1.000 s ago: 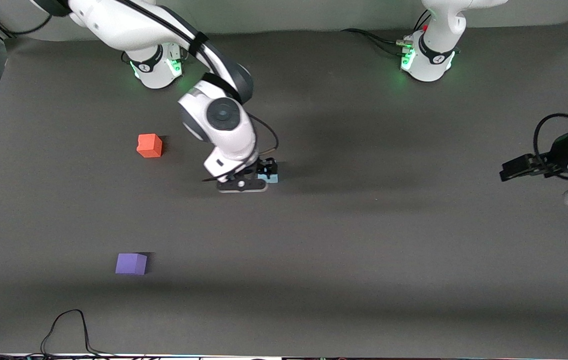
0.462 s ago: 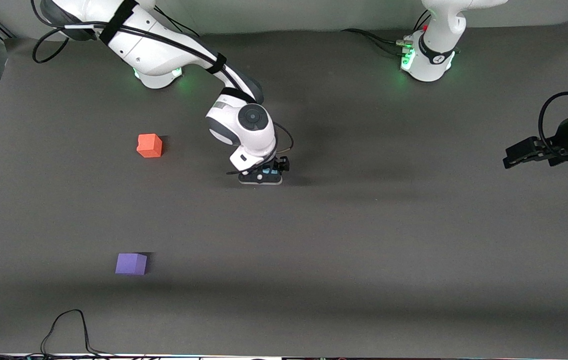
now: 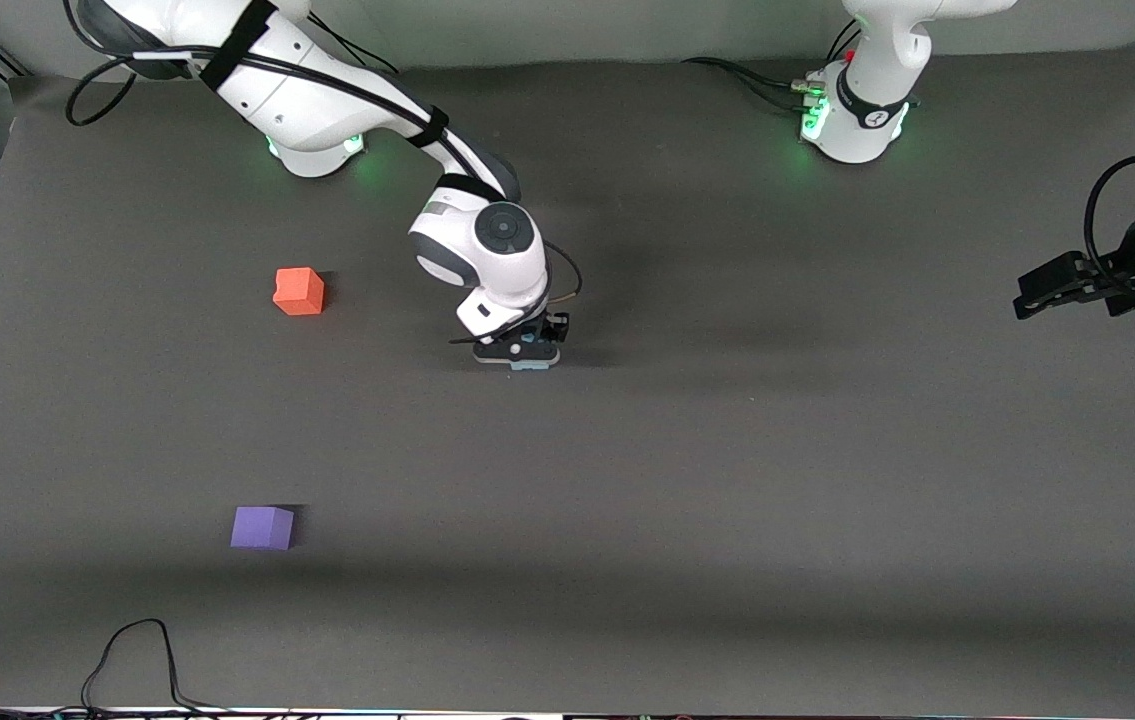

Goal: Place blue block between orange and purple blocks
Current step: 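Lower the right gripper onto the blue cube and close on it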

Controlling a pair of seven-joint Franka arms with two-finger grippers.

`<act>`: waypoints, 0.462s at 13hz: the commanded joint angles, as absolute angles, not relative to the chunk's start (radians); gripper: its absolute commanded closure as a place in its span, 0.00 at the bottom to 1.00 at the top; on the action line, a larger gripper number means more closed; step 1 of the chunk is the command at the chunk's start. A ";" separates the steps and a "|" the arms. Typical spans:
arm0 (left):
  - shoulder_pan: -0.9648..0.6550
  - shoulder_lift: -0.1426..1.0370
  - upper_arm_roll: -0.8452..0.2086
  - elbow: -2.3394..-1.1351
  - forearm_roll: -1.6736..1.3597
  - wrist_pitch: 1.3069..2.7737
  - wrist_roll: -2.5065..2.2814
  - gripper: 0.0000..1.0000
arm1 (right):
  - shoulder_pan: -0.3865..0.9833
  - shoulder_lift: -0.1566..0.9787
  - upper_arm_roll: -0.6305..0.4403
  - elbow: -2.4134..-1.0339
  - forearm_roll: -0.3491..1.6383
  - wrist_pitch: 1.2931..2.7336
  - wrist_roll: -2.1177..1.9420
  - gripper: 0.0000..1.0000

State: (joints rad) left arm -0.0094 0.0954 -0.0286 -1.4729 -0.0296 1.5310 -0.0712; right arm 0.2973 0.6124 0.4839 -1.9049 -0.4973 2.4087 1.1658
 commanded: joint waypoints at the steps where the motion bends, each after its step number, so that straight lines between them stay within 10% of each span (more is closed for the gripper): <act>1: -0.035 0.067 -0.009 -1.509 -0.005 1.537 -0.054 0.00 | 0.209 0.499 0.523 -1.924 -0.476 2.330 1.119 0.77; 6: -0.037 0.064 -0.011 -1.520 0.017 1.539 -0.052 0.00 | 0.175 0.229 0.263 -1.995 -0.123 2.175 0.561 0.77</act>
State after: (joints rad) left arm -0.0172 0.0951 -0.0278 -1.4877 -0.0001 1.5313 -0.0696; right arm 0.1759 0.3456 0.3697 -1.9037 -0.1960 2.1825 0.7199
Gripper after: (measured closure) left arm 0.000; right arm 0.396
